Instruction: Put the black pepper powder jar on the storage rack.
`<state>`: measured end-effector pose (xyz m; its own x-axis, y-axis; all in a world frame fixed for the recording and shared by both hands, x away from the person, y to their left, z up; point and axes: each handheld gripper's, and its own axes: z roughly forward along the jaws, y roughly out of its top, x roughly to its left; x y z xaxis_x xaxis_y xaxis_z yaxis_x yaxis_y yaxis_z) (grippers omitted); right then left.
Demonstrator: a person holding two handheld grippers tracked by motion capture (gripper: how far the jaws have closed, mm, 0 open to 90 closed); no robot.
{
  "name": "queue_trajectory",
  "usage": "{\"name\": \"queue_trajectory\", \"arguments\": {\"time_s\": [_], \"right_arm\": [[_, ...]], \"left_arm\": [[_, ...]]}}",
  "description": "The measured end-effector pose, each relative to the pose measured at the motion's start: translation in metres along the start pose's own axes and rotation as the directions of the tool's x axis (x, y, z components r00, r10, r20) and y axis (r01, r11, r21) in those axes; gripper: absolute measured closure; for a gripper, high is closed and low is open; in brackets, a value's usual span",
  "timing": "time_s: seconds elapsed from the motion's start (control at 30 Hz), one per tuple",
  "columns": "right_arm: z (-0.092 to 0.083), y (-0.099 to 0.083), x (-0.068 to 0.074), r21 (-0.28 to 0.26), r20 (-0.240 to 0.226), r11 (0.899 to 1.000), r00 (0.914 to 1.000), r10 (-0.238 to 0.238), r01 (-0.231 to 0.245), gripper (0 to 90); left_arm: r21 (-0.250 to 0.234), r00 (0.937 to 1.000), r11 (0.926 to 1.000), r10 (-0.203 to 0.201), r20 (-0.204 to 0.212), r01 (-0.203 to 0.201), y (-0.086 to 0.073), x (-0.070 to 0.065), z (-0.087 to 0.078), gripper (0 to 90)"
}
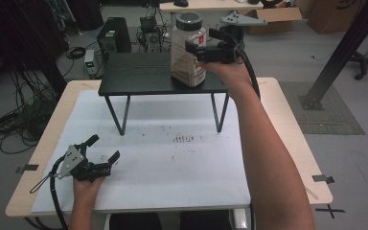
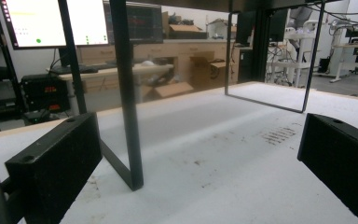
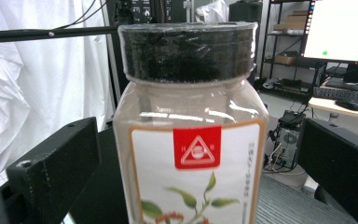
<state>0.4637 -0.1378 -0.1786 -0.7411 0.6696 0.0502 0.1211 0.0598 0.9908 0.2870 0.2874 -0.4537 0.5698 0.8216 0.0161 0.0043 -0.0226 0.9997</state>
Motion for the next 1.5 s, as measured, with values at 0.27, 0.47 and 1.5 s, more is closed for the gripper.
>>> {"name": "queue_trajectory", "arguments": {"time_s": [0.27, 0.47, 1.5], "right_arm": [[-0.018, -0.004, 0.000, -0.015, -0.014, 1.000, 0.9999, -0.009, 0.008, 0.0], [-0.033, -0.011, 0.002, -0.035, -0.032, 0.999, 0.9993, -0.017, 0.016, 0.0], [-0.081, -0.079, 0.022, -0.081, -0.111, 0.996, 0.9930, -0.039, 0.030, 0.0]], "left_arm": [[0.000, 1.0000, 1.0000, -0.001, 0.000, 0.001, 0.000, 0.000, 0.000, 0.2], [0.000, 1.0000, 1.0000, -0.002, 0.000, 0.002, 0.000, 0.000, 0.000, 0.2], [0.000, 1.0000, 1.0000, -0.002, 0.000, 0.002, 0.000, 0.000, 0.000, 0.2]]}}
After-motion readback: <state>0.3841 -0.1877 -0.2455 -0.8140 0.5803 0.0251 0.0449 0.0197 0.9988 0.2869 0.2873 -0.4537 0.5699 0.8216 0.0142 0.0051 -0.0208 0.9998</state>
